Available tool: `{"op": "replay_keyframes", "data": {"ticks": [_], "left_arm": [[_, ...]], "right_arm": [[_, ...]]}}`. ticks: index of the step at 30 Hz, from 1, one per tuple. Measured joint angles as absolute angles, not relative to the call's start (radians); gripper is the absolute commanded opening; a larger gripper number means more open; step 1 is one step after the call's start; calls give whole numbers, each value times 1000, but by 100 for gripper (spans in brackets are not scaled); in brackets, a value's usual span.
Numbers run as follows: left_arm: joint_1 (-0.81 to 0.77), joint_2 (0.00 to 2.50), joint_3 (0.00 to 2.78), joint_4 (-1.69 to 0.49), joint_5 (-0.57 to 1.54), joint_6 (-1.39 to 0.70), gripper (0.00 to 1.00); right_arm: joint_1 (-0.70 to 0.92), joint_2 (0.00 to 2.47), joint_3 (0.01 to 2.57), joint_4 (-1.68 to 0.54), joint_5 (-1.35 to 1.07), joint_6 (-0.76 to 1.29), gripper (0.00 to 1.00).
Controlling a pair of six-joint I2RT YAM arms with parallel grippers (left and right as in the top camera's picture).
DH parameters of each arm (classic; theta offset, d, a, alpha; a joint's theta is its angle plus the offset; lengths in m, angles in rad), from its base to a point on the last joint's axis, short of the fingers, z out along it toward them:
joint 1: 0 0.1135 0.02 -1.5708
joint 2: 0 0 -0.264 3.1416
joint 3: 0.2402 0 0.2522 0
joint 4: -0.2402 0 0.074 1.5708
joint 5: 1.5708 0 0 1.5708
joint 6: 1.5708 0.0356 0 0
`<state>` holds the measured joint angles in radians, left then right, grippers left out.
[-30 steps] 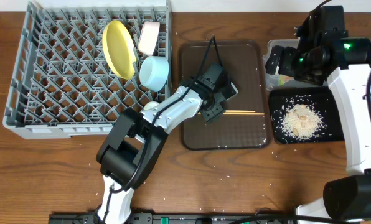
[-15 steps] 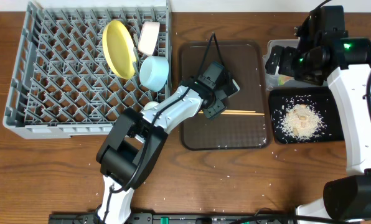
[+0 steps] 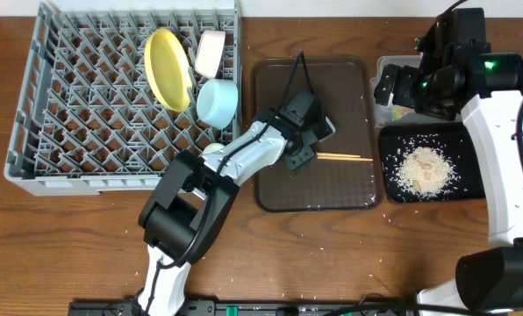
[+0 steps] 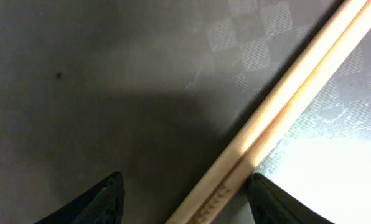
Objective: Sort waste into correct bins and load items into the dishwasher
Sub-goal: 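Lower left gripper and close on one wooden chopstick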
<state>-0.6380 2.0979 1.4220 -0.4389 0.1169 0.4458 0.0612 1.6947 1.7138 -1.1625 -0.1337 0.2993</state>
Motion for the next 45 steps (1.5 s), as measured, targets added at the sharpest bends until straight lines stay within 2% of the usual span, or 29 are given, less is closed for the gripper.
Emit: {"op": "replay_keyframes", "data": {"ticks": [12, 22, 42, 43, 45], "left_arm": [[-639, 2084, 1444, -511, 114, 446, 66], [-639, 2024, 1455, -432, 112, 446, 66], [-639, 2133, 1457, -356, 116, 446, 66], [-639, 2134, 1457, -360, 116, 446, 64], [-639, 2134, 1459, -370, 117, 445, 38]], "right_arm": [[61, 1695, 1714, -1163, -134, 299, 99], [61, 1695, 1714, -1163, -134, 299, 99], [61, 1695, 1714, -1163, -134, 299, 99], [61, 1695, 1714, -1163, -134, 299, 99], [61, 1695, 1714, -1163, -134, 299, 99]]}}
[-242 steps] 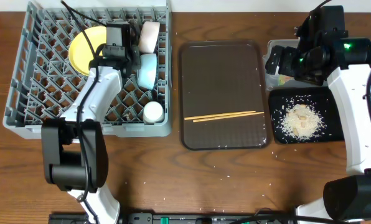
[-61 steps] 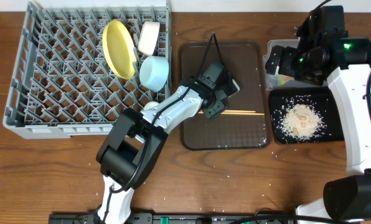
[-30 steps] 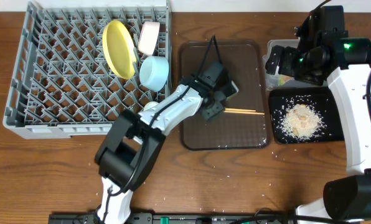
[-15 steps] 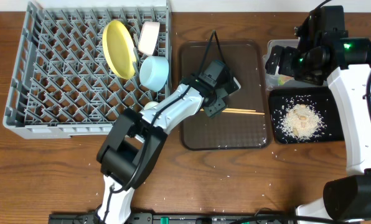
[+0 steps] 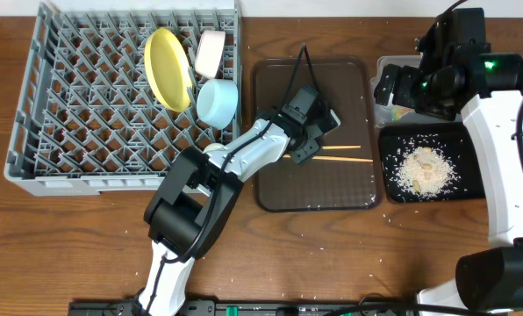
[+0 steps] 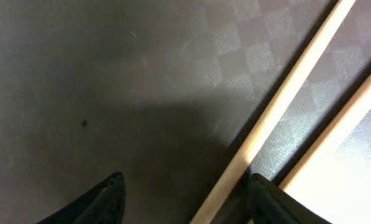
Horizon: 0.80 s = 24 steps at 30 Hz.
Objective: Sort waste into correct bins and load items into the dishwasher
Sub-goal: 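Lower left gripper and close on one wooden chopstick, then carry chopstick left and drop it into the dish rack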
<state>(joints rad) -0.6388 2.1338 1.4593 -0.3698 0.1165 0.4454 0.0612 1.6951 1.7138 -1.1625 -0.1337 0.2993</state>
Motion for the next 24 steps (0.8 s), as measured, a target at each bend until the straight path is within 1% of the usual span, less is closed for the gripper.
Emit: {"op": "replay_keyframes", "data": {"ticks": [1, 2, 3, 4, 11, 16, 21, 24], "left_arm": [[-639, 2134, 1460, -376, 117, 442, 27], [-640, 2134, 1461, -388, 119, 440, 19], [-641, 2134, 1461, -394, 123, 434, 11], [-643, 2134, 1461, -399, 124, 435, 8], [-649, 2134, 1461, -400, 122, 362, 7], [-628, 2130, 1477, -416, 108, 268, 8], [-538, 2051, 1542, -503, 97, 157, 8], [-450, 1906, 1580, -520, 97, 95, 8]], "right_arm": [[61, 1695, 1714, -1163, -134, 299, 99], [61, 1695, 1714, -1163, -134, 299, 99], [61, 1695, 1714, -1163, -134, 299, 99], [61, 1695, 1714, -1163, -134, 299, 99], [61, 1695, 1714, -1163, -134, 299, 99], [61, 1695, 1714, -1163, -134, 299, 99], [61, 1695, 1714, -1163, -134, 299, 99], [61, 1695, 1714, -1163, -134, 299, 99]]}}
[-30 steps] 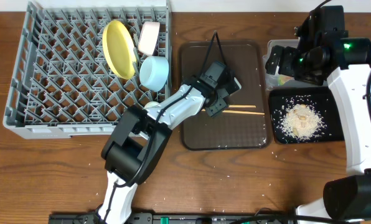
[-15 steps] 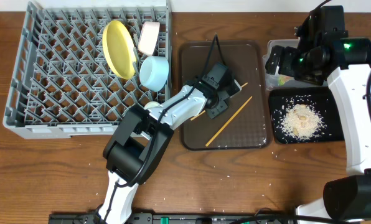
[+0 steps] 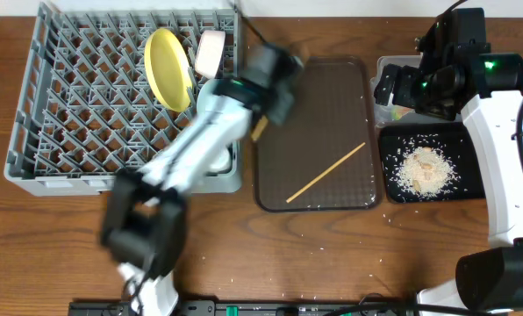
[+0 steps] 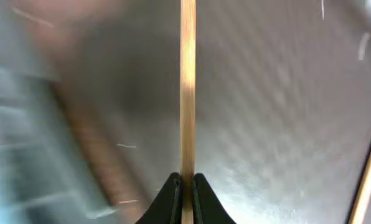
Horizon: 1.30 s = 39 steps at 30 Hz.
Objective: Sort waste into correct bins and load items into the dishwasher
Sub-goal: 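Carry chopstick left and drop it into the dish rack, then move left gripper back to remaining chopstick and grasp it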
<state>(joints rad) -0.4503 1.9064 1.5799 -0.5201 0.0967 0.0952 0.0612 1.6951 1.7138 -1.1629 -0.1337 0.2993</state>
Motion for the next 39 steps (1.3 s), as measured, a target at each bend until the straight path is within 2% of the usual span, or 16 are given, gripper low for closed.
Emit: {"op": "replay_keyframes", "data": {"ticks": [6, 11, 13, 16, 18, 21, 30, 39], "left_arm": [[-276, 1637, 1630, -590, 60, 25, 8], [-179, 1639, 1621, -717, -20, 19, 9], [-157, 1676, 1600, -730, -34, 22, 17], [-135, 1749, 1580, -745, -56, 20, 37], [-133, 1779, 1575, -750, -70, 27, 42], [-133, 1811, 1564, -750, -98, 25, 43], [-198, 1735, 1568, -794, -86, 7, 43], [-451, 1716, 1567, -834, 60, -173, 43]], "right_arm": [[61, 1695, 1714, -1163, -134, 299, 99], [61, 1695, 1714, -1163, -134, 299, 99], [61, 1695, 1714, -1163, -134, 299, 99], [61, 1695, 1714, -1163, -134, 299, 99], [61, 1695, 1714, -1163, -134, 299, 99], [61, 1695, 1714, -1163, -134, 299, 99], [61, 1695, 1714, -1163, -134, 299, 99], [61, 1695, 1714, -1163, -134, 299, 99]]}}
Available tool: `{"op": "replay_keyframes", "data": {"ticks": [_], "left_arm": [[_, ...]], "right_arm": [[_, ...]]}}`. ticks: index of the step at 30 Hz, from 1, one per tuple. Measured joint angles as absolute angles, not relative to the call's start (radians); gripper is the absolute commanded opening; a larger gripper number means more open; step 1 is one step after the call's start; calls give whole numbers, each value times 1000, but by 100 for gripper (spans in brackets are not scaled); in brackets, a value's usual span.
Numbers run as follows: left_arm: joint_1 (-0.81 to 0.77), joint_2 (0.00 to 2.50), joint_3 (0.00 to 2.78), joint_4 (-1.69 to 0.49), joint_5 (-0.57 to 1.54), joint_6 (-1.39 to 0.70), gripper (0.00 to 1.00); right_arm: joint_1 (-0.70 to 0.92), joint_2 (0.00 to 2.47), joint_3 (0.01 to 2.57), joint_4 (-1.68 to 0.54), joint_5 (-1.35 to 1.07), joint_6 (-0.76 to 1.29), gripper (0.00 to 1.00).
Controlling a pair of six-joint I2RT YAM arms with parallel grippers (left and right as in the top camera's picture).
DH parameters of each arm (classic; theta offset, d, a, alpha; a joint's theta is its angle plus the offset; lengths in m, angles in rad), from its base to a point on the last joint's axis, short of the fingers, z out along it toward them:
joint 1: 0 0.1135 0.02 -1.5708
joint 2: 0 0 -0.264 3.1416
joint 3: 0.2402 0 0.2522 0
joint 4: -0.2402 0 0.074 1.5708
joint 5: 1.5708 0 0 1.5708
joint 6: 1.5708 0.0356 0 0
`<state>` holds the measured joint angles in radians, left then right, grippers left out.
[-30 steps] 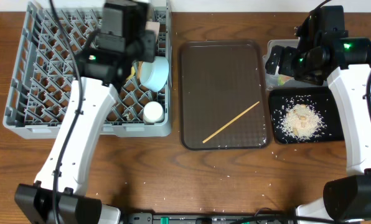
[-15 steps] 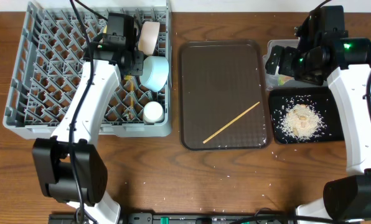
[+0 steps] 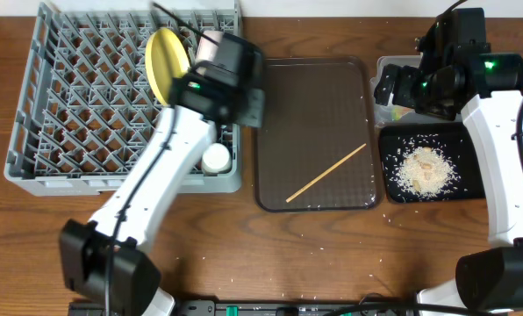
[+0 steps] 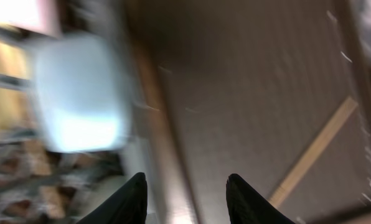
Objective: Sort waste into correct bins and load items into the dishwasher
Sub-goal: 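Move left gripper back to remaining chopstick and grasp it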
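One wooden chopstick (image 3: 325,173) lies slantwise on the brown tray (image 3: 314,96); in the left wrist view this chopstick (image 4: 313,152) shows at the lower right. My left gripper (image 3: 248,107) hangs over the seam between the tray and the grey dish rack (image 3: 33,132). The left gripper (image 4: 185,190) is open with nothing between its fingers. A pale blue cup (image 4: 79,93) stands blurred in the rack just beside it. A second chopstick is not in view. My right gripper (image 3: 400,88) hovers over the clear bin; its jaws are hidden.
The rack holds an upright yellow plate (image 3: 165,61) and a white cup (image 3: 211,44). At the right stand a clear bin (image 3: 389,66) and a black bin (image 3: 428,167) with rice-like scraps. Brown table surrounds everything.
My left gripper was shut on one chopstick by the tray's upper left corner. Now it is open and empty at the rack's right edge, and that chopstick is out of sight.
My left gripper stood open, low on the tray, around two chopsticks lying together. Then the two had parted, fingers still open. Then it was shut on one, raised near the rack, the other left slantwise on the tray. Now it is open. The right arm stayed put.
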<state>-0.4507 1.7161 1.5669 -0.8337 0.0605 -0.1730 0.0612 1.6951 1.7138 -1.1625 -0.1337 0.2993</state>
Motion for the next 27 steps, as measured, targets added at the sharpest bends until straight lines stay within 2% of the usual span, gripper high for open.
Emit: {"op": "replay_keyframes", "data": {"ticks": [13, 27], "left_arm": [[-738, 2000, 1509, -691, 121, -146, 49], [-845, 2084, 1499, -639, 123, -28, 50]], "right_arm": [[61, 1695, 1714, -1163, -133, 299, 99], [61, 1695, 1714, -1163, -134, 299, 99]]}}
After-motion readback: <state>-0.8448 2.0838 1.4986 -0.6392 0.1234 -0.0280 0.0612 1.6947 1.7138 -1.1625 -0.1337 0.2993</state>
